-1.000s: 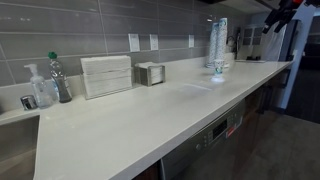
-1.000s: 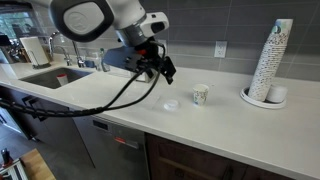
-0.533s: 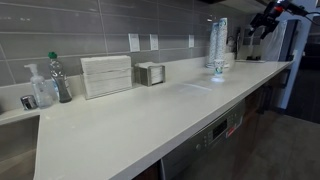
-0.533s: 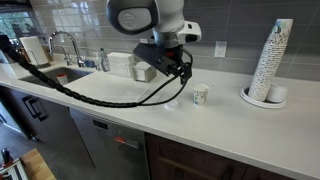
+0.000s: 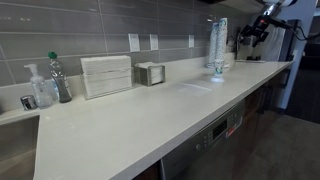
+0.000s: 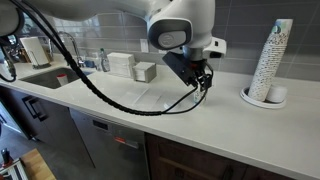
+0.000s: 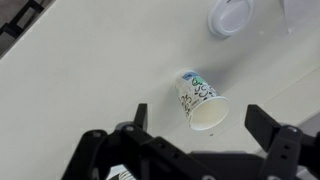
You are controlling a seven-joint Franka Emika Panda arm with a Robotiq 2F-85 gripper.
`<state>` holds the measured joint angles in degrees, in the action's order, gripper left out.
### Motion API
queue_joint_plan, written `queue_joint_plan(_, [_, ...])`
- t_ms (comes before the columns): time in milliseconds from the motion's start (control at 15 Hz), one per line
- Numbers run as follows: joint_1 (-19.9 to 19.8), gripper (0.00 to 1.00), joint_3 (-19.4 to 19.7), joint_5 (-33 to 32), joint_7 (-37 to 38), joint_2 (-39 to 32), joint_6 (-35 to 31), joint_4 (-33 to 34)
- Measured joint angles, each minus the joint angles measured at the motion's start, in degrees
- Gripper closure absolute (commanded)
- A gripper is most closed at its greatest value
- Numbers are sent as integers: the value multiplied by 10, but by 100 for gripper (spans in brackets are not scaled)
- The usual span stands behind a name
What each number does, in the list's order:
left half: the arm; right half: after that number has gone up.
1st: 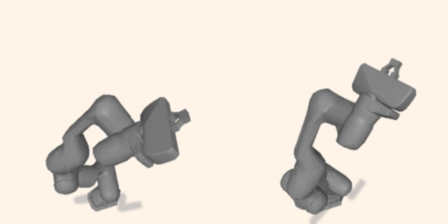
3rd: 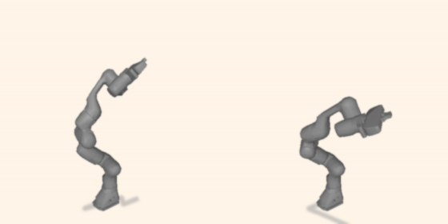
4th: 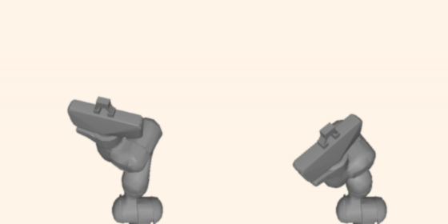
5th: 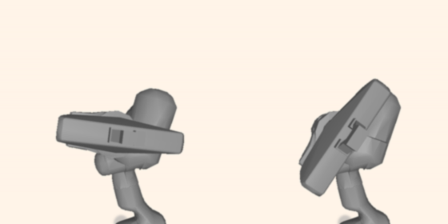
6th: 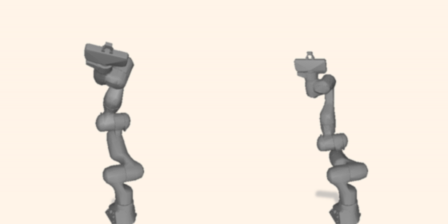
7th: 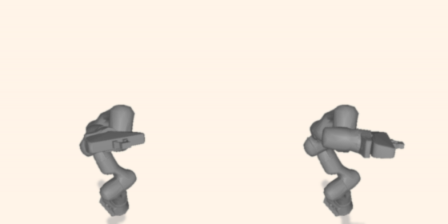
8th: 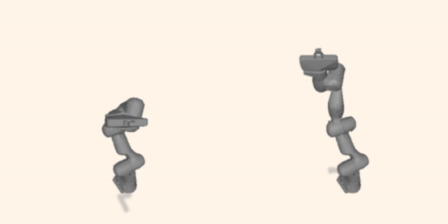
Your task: Remove the white spoon from the coffee cup on the right.
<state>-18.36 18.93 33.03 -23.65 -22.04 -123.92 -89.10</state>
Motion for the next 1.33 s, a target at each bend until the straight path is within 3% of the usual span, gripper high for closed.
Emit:
queue_joint_plan(400, [-3,0,-3,0,5,-4,0,11])
queue_joint_plan(667, [-28,0,-38,-3,26,-9,0,24])
queue_joint_plan(1333, [-66,0,-106,-2,103,-131,0,167])
